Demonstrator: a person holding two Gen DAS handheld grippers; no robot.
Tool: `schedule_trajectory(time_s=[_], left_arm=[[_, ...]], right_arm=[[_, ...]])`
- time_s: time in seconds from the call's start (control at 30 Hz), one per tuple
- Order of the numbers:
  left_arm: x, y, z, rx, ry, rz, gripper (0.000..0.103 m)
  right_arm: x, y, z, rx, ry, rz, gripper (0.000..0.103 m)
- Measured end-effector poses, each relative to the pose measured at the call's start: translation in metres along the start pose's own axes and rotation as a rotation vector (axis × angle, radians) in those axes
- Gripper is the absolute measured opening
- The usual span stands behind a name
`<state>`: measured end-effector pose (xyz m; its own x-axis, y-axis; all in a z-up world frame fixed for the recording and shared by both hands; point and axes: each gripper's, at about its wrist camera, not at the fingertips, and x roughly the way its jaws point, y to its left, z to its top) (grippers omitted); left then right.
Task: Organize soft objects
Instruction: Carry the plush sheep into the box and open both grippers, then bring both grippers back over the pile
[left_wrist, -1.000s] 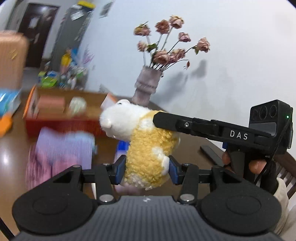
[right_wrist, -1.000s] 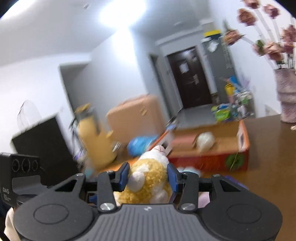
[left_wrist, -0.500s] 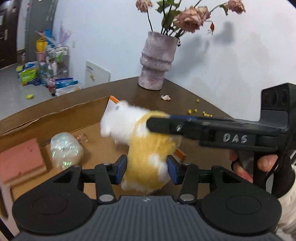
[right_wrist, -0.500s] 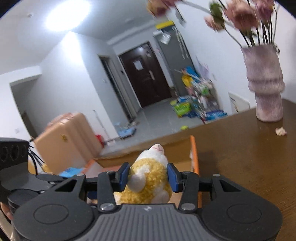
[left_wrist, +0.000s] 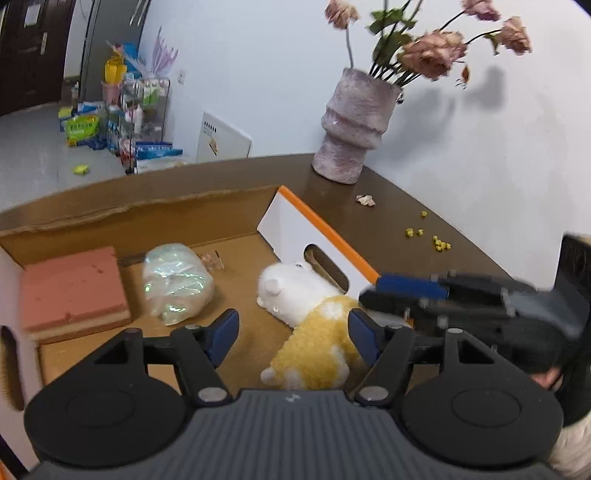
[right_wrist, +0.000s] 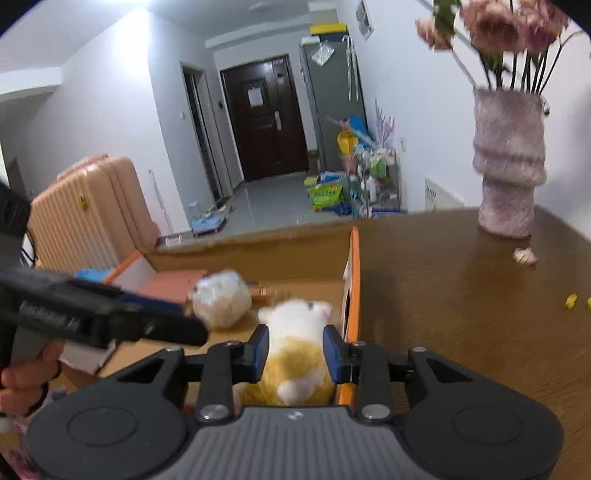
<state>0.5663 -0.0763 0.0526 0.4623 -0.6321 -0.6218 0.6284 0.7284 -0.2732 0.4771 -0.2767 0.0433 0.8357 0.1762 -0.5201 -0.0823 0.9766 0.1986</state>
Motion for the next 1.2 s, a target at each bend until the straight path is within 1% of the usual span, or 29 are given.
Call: schedule_trajectory(time_s=[0.07, 0.13, 0.17, 0.23, 0.3, 0.37, 0.43, 0.5, 0.57, 0.67, 0.9, 1.0, 1.07, 1.1, 1.2], left_arm=[[-0.022, -0.008, 0.002, 0.006, -0.022, 0.035, 0.073], [-0.047, -0.013, 0.004, -0.013, -0.048, 0.081, 0.075], [-0.06, -0.016, 0.004, -0.024, -0.061, 0.111, 0.078], [-0.084, -0.022, -0.002, -0.047, -0.085, 0.19, 0.082], [-0.109, -0.027, -0.014, -0.066, -0.1, 0.278, 0.083], [-0.129, -0.031, -0.028, -0.074, -0.115, 0.353, 0.084], [-0.148, -0.039, -0.045, -0.079, -0.149, 0.444, 0.087], [-0.165, -0.048, -0.061, -0.076, -0.181, 0.526, 0.09], [-0.177, -0.056, -0.075, -0.062, -0.203, 0.572, 0.091], [-0.193, -0.069, -0.093, -0.057, -0.225, 0.579, 0.093], [-0.221, -0.093, -0.116, -0.074, -0.265, 0.563, 0.094], [-0.23, -0.105, -0.129, -0.083, -0.296, 0.576, 0.095], [-0.237, -0.117, -0.146, -0.098, -0.328, 0.578, 0.098], [-0.24, -0.124, -0.159, -0.096, -0.341, 0.558, 0.098], [-0.244, -0.146, -0.2, -0.087, -0.361, 0.531, 0.099]], right_arm=[[-0.014, 0.005, 0.011, -0.018, -0.027, -0.001, 0.033], [-0.033, 0.012, 0.023, -0.043, -0.037, 0.023, 0.034], [-0.045, 0.016, 0.028, -0.057, -0.046, 0.034, 0.034], [-0.062, 0.022, 0.037, -0.094, -0.053, 0.041, 0.042], [-0.082, 0.028, 0.041, -0.12, -0.06, 0.043, 0.047], [-0.099, 0.034, 0.04, -0.127, -0.062, 0.042, 0.049], [-0.115, 0.041, 0.037, -0.143, -0.066, 0.042, 0.058], [-0.127, 0.047, 0.033, -0.149, -0.07, 0.039, 0.064], [-0.138, 0.052, 0.027, -0.156, -0.067, 0.046, 0.065], [-0.152, 0.057, 0.02, -0.151, -0.075, 0.046, 0.069], [-0.177, 0.066, 0.007, -0.149, -0.091, 0.057, 0.07], [-0.194, 0.068, -0.004, -0.14, -0.125, 0.088, 0.07], [-0.209, 0.069, -0.021, -0.127, -0.15, 0.11, 0.071], [-0.215, 0.07, -0.029, -0.125, -0.16, 0.122, 0.071], [-0.238, 0.071, -0.068, -0.129, -0.177, 0.149, 0.071]])
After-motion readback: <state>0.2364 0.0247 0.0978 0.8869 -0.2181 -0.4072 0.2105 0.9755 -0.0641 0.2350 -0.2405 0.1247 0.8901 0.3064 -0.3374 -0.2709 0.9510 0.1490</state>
